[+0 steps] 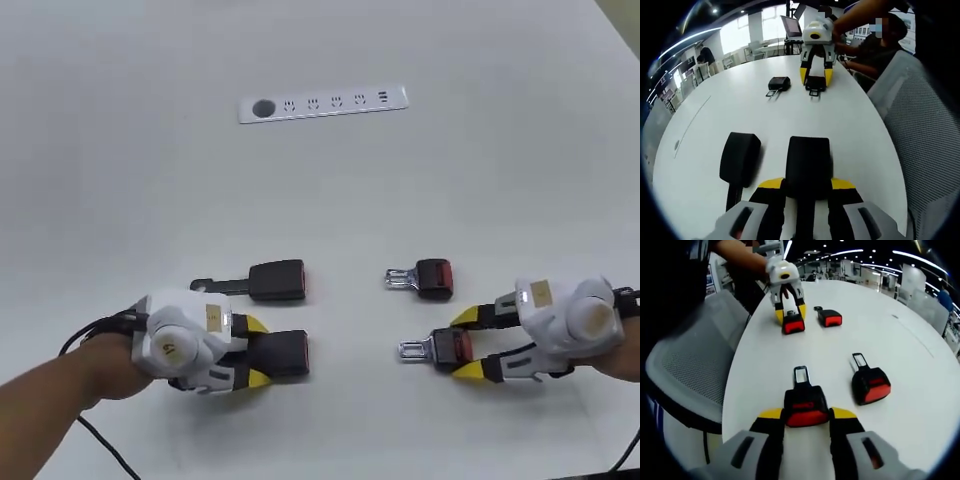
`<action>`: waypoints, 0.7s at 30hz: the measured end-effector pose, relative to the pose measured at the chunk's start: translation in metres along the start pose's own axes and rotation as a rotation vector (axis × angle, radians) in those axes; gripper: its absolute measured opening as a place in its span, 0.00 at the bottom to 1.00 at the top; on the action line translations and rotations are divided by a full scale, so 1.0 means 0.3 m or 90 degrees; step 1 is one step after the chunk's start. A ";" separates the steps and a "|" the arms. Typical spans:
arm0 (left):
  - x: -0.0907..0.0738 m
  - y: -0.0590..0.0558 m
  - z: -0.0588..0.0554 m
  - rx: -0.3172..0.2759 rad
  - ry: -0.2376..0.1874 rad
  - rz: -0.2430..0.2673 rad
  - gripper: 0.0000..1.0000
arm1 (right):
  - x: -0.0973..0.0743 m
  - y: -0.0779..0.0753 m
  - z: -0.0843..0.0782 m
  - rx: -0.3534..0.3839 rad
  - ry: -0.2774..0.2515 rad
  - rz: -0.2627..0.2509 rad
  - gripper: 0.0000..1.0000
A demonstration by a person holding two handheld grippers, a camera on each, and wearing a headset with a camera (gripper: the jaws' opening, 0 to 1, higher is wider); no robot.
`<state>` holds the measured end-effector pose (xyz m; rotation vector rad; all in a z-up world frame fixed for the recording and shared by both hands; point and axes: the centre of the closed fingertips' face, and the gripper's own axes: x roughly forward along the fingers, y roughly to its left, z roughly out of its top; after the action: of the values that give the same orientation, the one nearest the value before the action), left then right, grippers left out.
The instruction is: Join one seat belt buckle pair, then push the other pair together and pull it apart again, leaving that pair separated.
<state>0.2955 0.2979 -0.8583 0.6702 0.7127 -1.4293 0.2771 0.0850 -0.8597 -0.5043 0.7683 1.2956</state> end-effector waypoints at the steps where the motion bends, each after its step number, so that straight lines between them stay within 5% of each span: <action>1: 0.000 0.000 -0.001 0.001 0.001 -0.001 0.34 | 0.002 0.000 0.004 0.001 -0.006 -0.001 0.36; 16: 0.001 0.000 -0.002 -0.002 0.005 -0.006 0.34 | 0.039 -0.002 0.051 0.026 -0.081 -0.004 0.36; 21: 0.001 0.000 -0.004 -0.003 0.009 -0.008 0.34 | 0.067 0.009 0.107 0.027 -0.109 -0.003 0.36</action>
<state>0.2955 0.2986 -0.8594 0.6730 0.7320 -1.4346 0.2833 0.1220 -0.8532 -0.3565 0.6495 1.2967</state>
